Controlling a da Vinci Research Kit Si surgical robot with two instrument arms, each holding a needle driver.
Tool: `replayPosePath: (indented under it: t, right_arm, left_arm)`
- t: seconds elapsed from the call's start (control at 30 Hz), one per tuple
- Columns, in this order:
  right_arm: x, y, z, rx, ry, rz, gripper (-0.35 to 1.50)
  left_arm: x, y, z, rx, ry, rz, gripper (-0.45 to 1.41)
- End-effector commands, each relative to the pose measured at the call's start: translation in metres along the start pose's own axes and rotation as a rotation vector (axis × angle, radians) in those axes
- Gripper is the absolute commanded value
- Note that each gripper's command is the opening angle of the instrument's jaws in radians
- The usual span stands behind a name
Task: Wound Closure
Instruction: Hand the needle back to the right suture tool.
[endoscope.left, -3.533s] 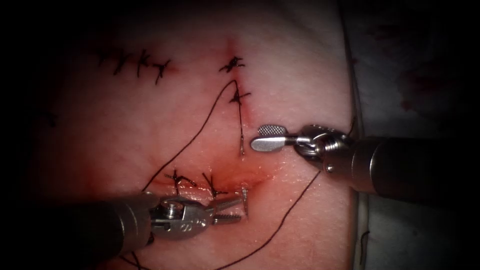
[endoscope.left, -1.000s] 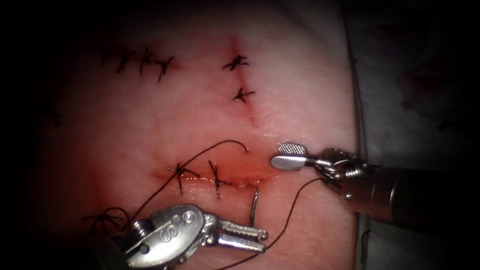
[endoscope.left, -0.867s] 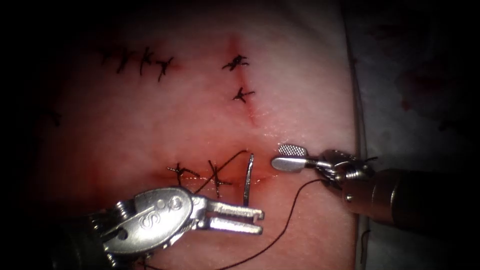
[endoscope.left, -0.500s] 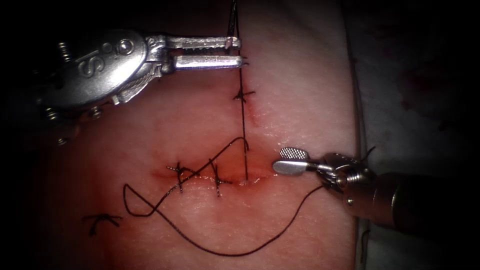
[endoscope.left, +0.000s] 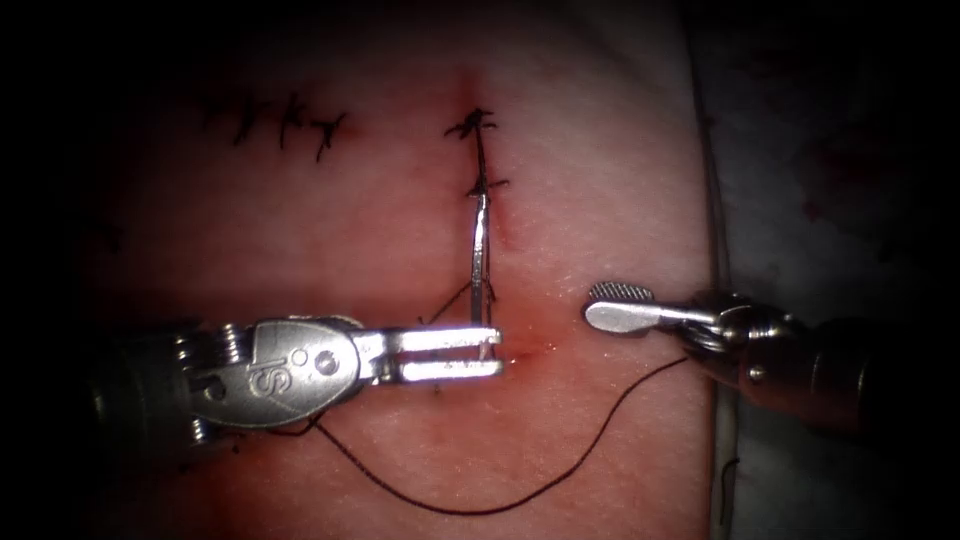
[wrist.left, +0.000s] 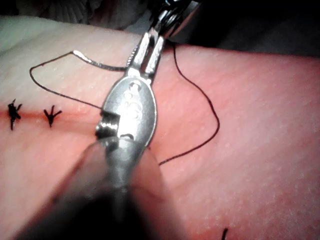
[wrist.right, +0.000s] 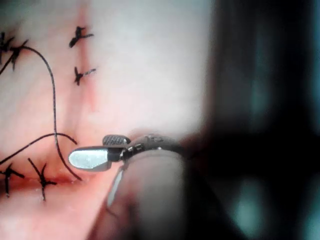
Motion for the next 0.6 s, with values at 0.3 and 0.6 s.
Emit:
replayPosePath:
  t: [0.3, 0.6]
  right_arm:
    - [-0.0011, -0.0026, 0.0029, 0.071, -0.052, 0.171, 1.23]
    - [-0.0022, -0.0026, 0.0052, 0.177, -0.036, 0.215, 1.3]
  left_arm:
    - [-0.0048, 0.003, 0.0012, -0.011, 0.018, 0.073, -0.45]
    - [-0.005, 0.0033, 0.0013, -0.013, 0.054, 0.14, -0.45]
